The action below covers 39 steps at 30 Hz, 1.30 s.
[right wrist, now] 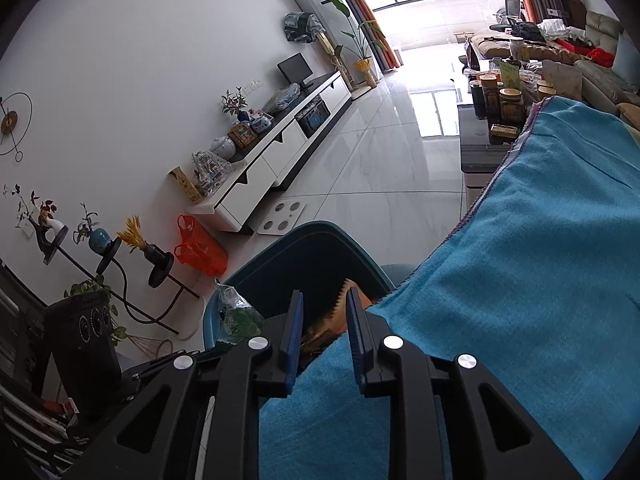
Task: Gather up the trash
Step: 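Open both tools to drop the snack bag and foil wrapper into the bin, then grasp a blue-dotted paper cup with the left tool while the right tool grasps another cup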
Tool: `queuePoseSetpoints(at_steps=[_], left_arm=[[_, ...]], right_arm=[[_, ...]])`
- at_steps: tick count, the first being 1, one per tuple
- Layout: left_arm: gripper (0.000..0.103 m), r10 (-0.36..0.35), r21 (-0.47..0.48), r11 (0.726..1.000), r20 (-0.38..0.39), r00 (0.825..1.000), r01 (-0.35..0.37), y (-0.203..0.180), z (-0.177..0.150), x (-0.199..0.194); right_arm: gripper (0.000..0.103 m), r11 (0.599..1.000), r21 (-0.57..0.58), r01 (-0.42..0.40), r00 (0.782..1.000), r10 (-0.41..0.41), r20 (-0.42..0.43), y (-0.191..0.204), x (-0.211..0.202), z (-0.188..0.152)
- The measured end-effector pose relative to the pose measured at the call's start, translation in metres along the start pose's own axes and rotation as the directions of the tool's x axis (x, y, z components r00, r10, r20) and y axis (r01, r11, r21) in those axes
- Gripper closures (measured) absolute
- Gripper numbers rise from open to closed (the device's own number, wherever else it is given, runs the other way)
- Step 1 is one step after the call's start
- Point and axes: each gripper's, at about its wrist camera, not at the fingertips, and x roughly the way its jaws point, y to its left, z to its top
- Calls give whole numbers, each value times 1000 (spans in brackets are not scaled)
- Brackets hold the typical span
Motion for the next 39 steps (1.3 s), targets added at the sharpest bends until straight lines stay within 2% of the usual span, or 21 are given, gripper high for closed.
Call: queuePoseSetpoints(at_steps=[11,14,19,22,25,28,33,39], left_arm=[[76,5,14,1000,11,1000,-5,-2,-1,4],[69,-2,47,999,40,999,0,-15,-3,-5],[66,-77,129,989,64,995,69,-49,-12,-20],[66,-145,200,971,46,988,133,-79,-24,-24],[64,-231,280,934,3,973,221,-118,-39,-24],[64,-298,359,885,-53,953,297,-160,-58,-24],[63,-421,434,778,-177,890,455,-224,-89,-21],[62,-484,475,668,-308,819,573,-290,-127,-13]], right_arm=[[81,1000,-17,-13,999,14,35,-5,-28,-10],[77,999,-53,-4,998,7,68,-4,-51,-18],[73,997,-72,39,990,-29,137,-15,-96,-29],[72,996,-57,75,981,-63,181,-28,-126,-39],[72,992,-40,123,969,-112,219,-40,-155,-53],[71,984,-20,174,955,-164,247,-53,-185,-68],[70,958,66,279,912,-286,294,-85,-240,-97],[70,894,214,394,847,-444,294,-132,-295,-139]])
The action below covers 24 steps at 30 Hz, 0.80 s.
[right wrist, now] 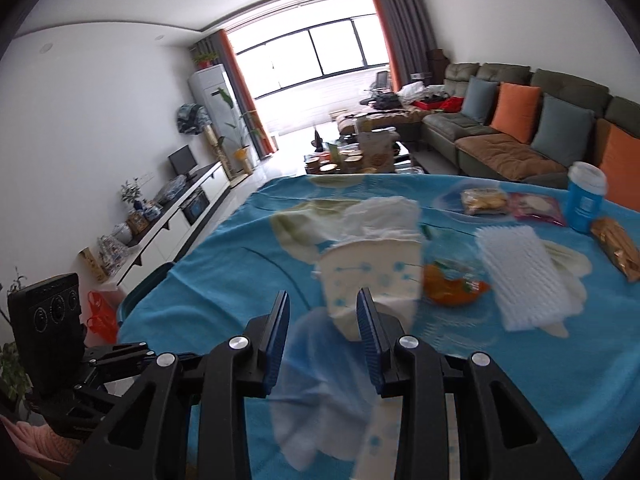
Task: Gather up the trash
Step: 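Grasp a blue-dotted paper cup with the left tool while the right tool grasps another cup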
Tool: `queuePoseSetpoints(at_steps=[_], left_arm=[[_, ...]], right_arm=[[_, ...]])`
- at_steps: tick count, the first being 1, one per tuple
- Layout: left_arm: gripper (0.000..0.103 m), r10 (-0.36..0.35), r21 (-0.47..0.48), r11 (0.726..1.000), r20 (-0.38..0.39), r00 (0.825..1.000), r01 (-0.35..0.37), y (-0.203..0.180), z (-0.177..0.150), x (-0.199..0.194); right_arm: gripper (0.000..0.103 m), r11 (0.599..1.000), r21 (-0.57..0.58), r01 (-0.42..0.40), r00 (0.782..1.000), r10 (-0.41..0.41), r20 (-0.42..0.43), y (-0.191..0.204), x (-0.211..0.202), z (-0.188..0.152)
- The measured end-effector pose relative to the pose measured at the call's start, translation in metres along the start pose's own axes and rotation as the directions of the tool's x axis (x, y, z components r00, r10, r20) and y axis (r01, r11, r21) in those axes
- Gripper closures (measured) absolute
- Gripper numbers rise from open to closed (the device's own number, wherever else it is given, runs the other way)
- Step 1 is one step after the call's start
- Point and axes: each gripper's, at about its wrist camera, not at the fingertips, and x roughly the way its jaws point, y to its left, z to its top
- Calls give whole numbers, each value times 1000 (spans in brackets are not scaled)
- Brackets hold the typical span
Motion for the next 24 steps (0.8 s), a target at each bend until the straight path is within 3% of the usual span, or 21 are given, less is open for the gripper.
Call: queuePoseSetpoints(at_steps=[4,9,17,24], left_arm=[[61,-63,25,998,-46,997,64,-23,5,24],[60,-126,32,991,-104,987,130,-45,10,55],[51,-171,11,985,-162,972,175,-64,21,96],[47,-210,-66,978,-225,951,200,-63,30,129]], right_arm=[[70,996,56,73,997,-72,-16,-39,-16,-17],[70,989,114,96,994,-91,-52,-75,-22,-38],[71,984,172,33,998,-24,-56,-95,-23,-52],[71,981,193,-30,998,40,-50,-96,-21,-54]])
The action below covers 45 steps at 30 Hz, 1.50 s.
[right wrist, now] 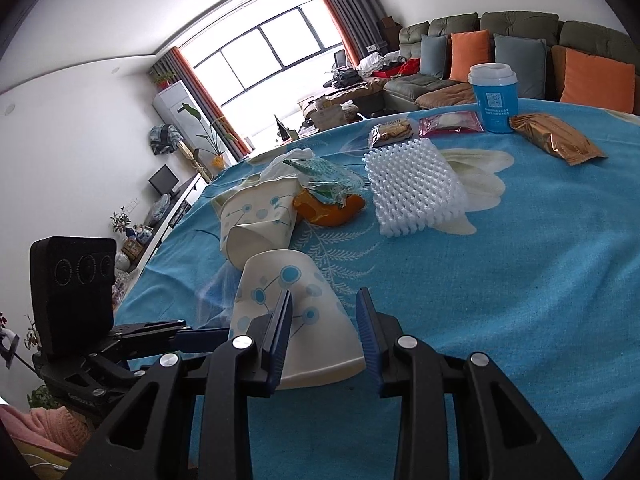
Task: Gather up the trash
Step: 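Grasp a blue-dotted paper cup with the left tool while the right tool grasps another cup, then carry both paper cups from the table toward the teal bin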
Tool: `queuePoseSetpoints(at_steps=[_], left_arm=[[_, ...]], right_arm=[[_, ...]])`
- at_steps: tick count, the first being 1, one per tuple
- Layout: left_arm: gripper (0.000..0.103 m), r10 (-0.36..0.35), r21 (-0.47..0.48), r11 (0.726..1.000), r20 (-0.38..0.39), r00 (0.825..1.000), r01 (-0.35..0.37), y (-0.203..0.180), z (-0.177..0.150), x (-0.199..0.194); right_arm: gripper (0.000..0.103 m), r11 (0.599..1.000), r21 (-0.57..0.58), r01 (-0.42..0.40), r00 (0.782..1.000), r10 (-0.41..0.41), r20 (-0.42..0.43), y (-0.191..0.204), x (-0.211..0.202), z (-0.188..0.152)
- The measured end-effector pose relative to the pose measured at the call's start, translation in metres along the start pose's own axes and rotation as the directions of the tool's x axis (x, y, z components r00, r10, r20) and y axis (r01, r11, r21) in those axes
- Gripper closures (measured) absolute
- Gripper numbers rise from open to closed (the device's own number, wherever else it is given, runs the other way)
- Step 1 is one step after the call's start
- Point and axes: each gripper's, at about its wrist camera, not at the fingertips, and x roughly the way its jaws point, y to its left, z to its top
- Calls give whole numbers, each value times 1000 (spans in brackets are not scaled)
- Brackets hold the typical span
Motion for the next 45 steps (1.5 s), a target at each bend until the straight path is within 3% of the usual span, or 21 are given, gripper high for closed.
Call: queuePoseSetpoints(at_steps=[4,6,9,18,24,31,34,42,43,45], left_arm=[[48,-21,-16,1000,-9,1000,21,0,5,10],[55,-38,-35,999,-14,999,37,3,8,14],[57,-57,-71,996,-17,998,55,8,10,19],[75,-49,-93,994,40,998,52,23,0,-8],[77,12,-96,995,78,997,-5,33,-11,-34],[77,61,-88,995,116,991,-51,44,-30,-70],[77,106,-89,991,134,985,-95,49,-37,-85],[77,185,-145,977,190,964,-159,71,-57,-125],[77,193,-152,974,195,961,-165,72,-62,-132],[77,215,-171,969,207,954,-181,78,-68,-146]], right_arm=[[71,1000,14,-20,1000,20,0,-3,0,-1],[72,999,19,-29,1000,29,-1,-4,1,-1],[72,999,10,-32,999,32,-7,-1,2,0],[72,995,-18,-101,995,101,-16,18,13,11],[72,988,19,-156,988,156,-5,22,30,32],[70,968,125,-216,974,223,-49,12,68,50],[66,957,165,-239,967,250,-55,9,78,54],[66,941,191,-280,950,300,-86,17,95,59],[68,937,194,-290,945,312,-93,18,96,58],[83,932,193,-307,939,330,-99,21,99,56]])
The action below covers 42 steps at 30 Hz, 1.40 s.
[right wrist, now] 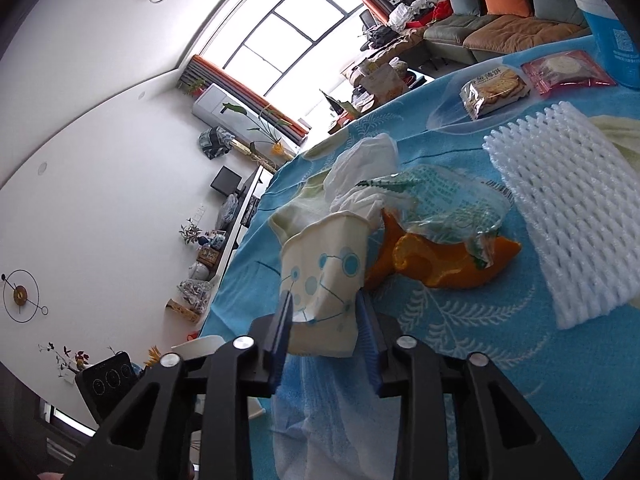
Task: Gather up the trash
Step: 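Carry both paper cups from the table toward the teal bin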
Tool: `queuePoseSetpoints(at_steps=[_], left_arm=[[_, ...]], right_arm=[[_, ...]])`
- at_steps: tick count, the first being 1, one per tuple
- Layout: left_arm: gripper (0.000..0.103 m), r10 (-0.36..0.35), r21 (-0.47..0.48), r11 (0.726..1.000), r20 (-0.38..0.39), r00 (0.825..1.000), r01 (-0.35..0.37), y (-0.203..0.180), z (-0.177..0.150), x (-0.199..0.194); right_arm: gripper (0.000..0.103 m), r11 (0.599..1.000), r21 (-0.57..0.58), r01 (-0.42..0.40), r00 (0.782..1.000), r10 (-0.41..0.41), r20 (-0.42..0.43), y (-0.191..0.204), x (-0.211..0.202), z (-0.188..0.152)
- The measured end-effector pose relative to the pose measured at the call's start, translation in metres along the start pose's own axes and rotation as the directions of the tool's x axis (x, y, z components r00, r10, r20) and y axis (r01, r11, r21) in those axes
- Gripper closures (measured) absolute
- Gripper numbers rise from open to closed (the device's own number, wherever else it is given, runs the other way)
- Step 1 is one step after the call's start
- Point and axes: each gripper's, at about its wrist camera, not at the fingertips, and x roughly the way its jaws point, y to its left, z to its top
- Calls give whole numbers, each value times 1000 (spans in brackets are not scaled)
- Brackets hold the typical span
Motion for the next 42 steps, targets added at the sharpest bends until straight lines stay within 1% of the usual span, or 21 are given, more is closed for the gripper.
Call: queuePoseSetpoints(at_steps=[1,5,11,15,19,25,31,42], left_arm=[[77,8,-6,1000,6,1000,-8,2,0,-5],[77,43,-28,999,30,999,-43,16,3,-16],[77,80,-55,996,58,995,-77,33,4,-32],[77,103,-68,993,75,992,-98,39,2,-41],[77,126,-83,989,96,987,-119,45,1,-53],[77,169,-110,982,129,977,-156,57,-3,-74],[77,216,-144,970,164,962,-194,73,-7,-97],[77,330,-219,933,210,920,-285,106,-17,-147]], right_arm=[[87,1000,-9,0,1000,0,-4,2,1,-1],[87,999,-42,9,1000,-10,-14,10,3,-6],[87,993,-109,50,998,-53,-18,26,6,-8],[88,988,-148,51,998,-56,-27,35,11,-10],[88,987,-154,39,999,-43,-21,40,11,-8],[88,984,-176,-15,1000,10,-30,56,20,-6],[88,976,-206,-68,996,55,-69,80,44,-6],[88,948,-277,-156,981,115,-160,141,105,-13]])
